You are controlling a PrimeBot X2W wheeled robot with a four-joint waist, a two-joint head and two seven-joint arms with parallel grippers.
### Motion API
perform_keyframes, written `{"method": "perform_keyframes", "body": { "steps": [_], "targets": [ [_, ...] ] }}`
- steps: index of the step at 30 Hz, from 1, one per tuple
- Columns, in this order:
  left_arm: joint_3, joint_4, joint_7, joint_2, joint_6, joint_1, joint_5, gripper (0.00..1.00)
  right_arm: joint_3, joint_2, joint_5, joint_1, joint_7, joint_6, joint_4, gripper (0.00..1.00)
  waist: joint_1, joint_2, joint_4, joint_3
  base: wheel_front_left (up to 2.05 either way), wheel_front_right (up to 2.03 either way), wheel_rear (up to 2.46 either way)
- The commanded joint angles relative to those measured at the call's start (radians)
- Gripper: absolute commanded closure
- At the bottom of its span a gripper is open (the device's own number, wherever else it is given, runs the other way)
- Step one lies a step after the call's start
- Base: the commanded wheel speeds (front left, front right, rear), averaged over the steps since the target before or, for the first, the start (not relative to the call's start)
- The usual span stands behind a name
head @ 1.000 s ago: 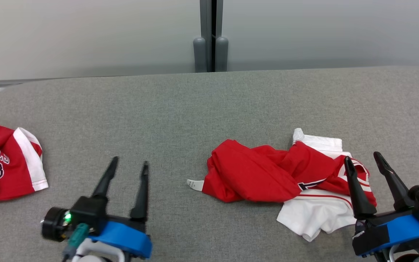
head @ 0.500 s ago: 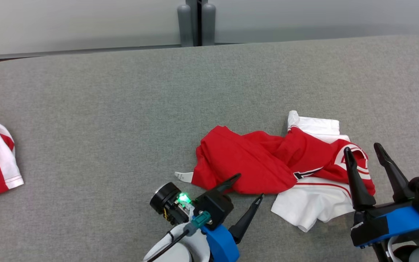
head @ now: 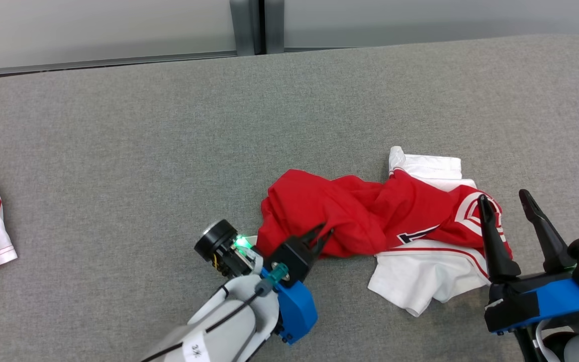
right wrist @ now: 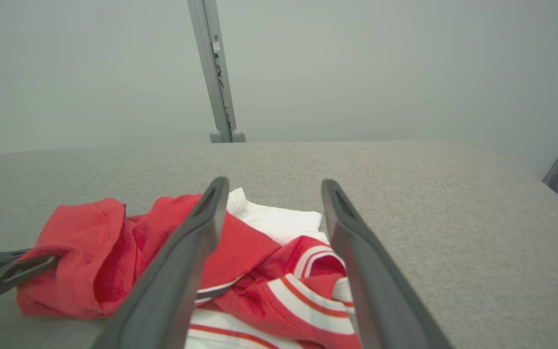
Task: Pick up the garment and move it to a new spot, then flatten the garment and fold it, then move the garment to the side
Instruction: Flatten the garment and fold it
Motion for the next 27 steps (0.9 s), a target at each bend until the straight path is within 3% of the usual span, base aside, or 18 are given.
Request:
{"method": "perform_keyframes", "body": {
  "steps": [1,13,17,22,23,24,25,27],
  "targets": [
    [0.015,-0.003,-0.021,-0.003,0.006,-0.017,-0.013,1.0,-0.004,0.002,0.002,-0.009,-0.004,0.0,0.003,0.0,0.0,0.0,0.0,-0.001,0.0,0.0,0.0],
    [0.264,-0.044,-0.147,-0.005,0.125,-0.043,-0.186,1.0,-0.019,0.011,0.019,-0.011,-0.011,0.0,0.02,0.0,0.0,0.0,0.004,-0.002,0.0,0.0,0.0],
    [0.328,0.021,-0.136,-0.002,0.153,-0.055,-0.237,1.0,-0.012,0.015,0.021,-0.019,-0.014,0.0,0.027,0.0,0.0,0.0,-0.005,0.003,0.0,0.0,0.0],
    [0.376,0.139,-0.121,-0.008,0.156,-0.036,-0.3,1.0,-0.004,0.02,0.018,-0.021,-0.021,0.0,0.04,0.0,0.0,0.0,-0.019,0.009,0.0,0.0,0.0],
    [0.385,0.157,-0.126,-0.014,0.147,-0.029,-0.32,0.92,-0.005,0.021,0.018,-0.02,-0.022,0.0,0.043,0.0,0.0,0.0,-0.02,0.01,0.0,0.0,0.0],
    [0.388,0.171,-0.137,-0.018,0.142,-0.024,-0.326,0.55,-0.005,0.021,0.018,-0.02,-0.022,0.0,0.045,0.0,0.0,0.0,-0.02,0.011,0.0,0.0,0.0],
    [0.387,0.184,-0.154,-0.017,0.139,-0.024,-0.321,0.0,-0.007,0.022,0.018,-0.019,-0.025,0.0,0.047,0.0,0.0,0.0,-0.019,0.012,0.0,0.0,0.0],
    [0.392,0.198,-0.189,-0.021,0.134,-0.017,-0.326,0.0,-0.008,0.024,0.016,-0.019,-0.028,0.0,0.049,0.0,0.0,0.0,-0.017,0.011,0.0,0.0,0.0]
  ]
}}
